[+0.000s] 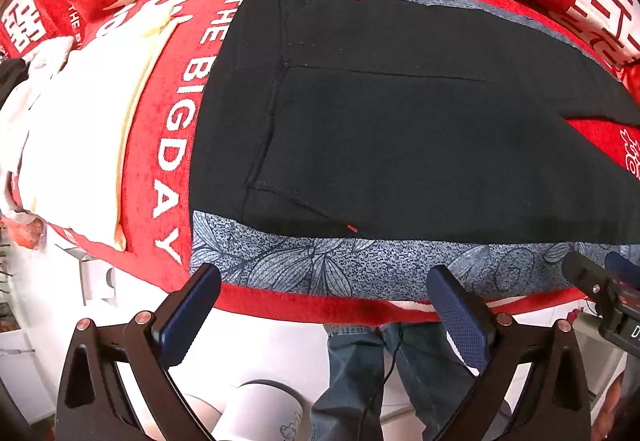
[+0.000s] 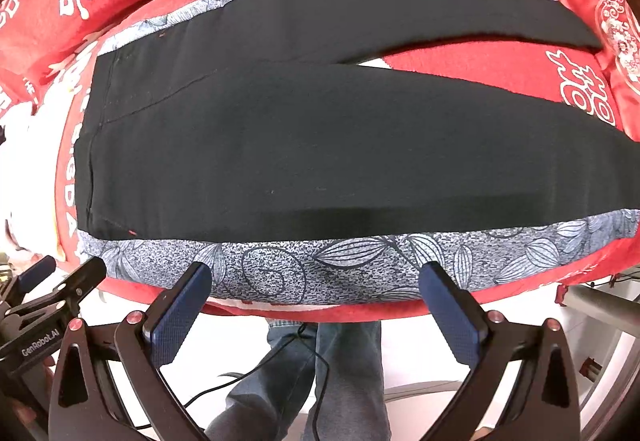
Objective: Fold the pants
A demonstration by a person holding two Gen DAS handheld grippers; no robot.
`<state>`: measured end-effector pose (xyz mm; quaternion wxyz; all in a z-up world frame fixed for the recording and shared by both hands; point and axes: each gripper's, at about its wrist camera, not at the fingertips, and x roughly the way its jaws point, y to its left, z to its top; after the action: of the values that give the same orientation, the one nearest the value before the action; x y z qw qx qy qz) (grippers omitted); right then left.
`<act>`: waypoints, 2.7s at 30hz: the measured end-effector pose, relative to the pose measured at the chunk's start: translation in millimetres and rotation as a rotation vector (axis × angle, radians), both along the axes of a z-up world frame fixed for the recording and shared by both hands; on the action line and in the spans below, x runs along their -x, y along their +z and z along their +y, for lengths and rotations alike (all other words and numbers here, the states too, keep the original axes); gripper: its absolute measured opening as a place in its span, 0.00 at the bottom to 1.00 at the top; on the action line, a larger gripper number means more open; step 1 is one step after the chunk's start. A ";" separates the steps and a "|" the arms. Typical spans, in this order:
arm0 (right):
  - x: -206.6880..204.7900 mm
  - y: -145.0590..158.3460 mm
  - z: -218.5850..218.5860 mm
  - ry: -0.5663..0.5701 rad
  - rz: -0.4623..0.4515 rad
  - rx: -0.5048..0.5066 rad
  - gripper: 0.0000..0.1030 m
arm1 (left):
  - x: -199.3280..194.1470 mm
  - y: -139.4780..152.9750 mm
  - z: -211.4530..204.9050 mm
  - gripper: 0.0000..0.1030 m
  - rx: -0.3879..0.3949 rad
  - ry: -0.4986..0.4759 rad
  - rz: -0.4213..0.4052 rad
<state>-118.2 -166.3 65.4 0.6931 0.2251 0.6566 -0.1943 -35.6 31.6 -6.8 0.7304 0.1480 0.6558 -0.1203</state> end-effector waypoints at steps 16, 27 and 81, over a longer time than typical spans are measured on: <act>-5.2 -4.8 2.5 -0.006 -0.047 -0.086 1.00 | -4.2 -6.9 2.8 1.00 -0.003 0.013 0.014; -5.7 -5.2 2.3 -0.022 -0.142 -0.218 1.00 | -10.7 -9.9 21.4 1.00 0.103 0.055 0.047; 98.8 -118.3 -13.6 -0.424 -0.452 -0.860 0.51 | -32.0 -56.8 67.6 0.36 0.719 0.210 0.291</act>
<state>-217.1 -179.8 -52.9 0.6080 0.6531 0.4513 0.0101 -3.5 99.2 -63.6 0.6436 -0.2033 0.6801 -0.2863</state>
